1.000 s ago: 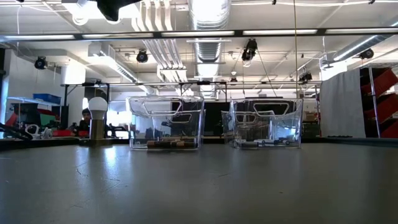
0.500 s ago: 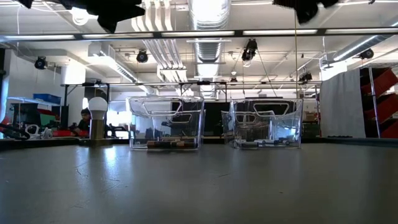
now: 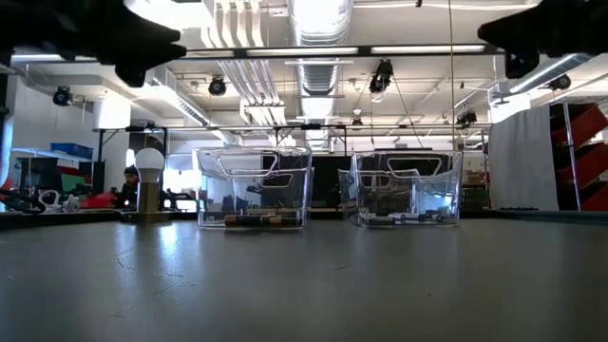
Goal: Sort batteries
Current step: Return to Home Position
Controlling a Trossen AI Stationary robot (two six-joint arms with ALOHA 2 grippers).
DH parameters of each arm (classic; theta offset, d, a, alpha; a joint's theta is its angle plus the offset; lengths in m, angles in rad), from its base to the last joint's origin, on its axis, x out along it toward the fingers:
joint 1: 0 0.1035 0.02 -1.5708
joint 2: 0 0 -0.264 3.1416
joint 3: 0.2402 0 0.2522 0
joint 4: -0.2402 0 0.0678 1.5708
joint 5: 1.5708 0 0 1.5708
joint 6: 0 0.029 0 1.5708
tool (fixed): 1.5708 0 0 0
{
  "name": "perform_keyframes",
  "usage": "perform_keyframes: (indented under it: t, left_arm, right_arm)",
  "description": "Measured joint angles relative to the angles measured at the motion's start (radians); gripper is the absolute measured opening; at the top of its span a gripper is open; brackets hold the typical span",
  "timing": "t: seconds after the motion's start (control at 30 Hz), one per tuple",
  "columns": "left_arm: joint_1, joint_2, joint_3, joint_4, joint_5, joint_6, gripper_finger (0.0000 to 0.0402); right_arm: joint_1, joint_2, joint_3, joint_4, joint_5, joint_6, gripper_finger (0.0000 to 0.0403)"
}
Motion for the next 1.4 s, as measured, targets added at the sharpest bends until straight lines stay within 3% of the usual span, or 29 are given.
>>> perform_keyframes:
  t: [0.23, 0.4, 0.5, 0.87, 1.07, 1.13, 1.27, 1.4]
  left_arm:
    - [0.000, -0.081, -0.199, 0.235, -0.012, -0.009, 0.0155]
    - [0.000, -0.121, -0.252, 0.281, -0.028, -0.029, 0.0155]
    - [0.000, -0.131, -0.258, 0.279, -0.031, -0.045, 0.0155]
    - [0.001, -0.131, -0.258, 0.277, -0.056, -0.068, 0.0155]
    - [0.001, -0.131, -0.254, 0.277, -0.101, -0.102, 0.0155]
    - [0.001, -0.131, -0.254, 0.278, -0.097, -0.178, 0.0155]
    - [0.002, -0.131, -0.267, 0.265, -0.070, -0.154, 0.0155]
    - [0.007, -0.133, -0.282, 0.189, 0.016, -0.200, 0.0155]
  right_arm:
    - [-0.016, -0.211, -0.134, 0.008, -0.013, 0.008, 0.0013]
    - [-0.093, -0.272, -0.067, -0.220, -0.048, 0.106, 0.0013]
    - [-0.124, -0.272, -0.044, -0.269, -0.054, 0.110, 0.0013]
    - [-0.130, -0.249, -0.062, -0.213, -0.226, 0.160, 0.0013]
    - [-0.180, -0.198, -0.052, -0.213, -0.231, 0.158, 0.0013]
    - [-0.222, -0.177, -0.052, -0.215, -0.231, 0.175, 0.0013]
    - [-0.297, -0.161, -0.053, -0.213, -0.292, 0.159, 0.0013]
    - [-0.332, -0.191, -0.050, -0.182, -0.361, 0.131, 0.0013]
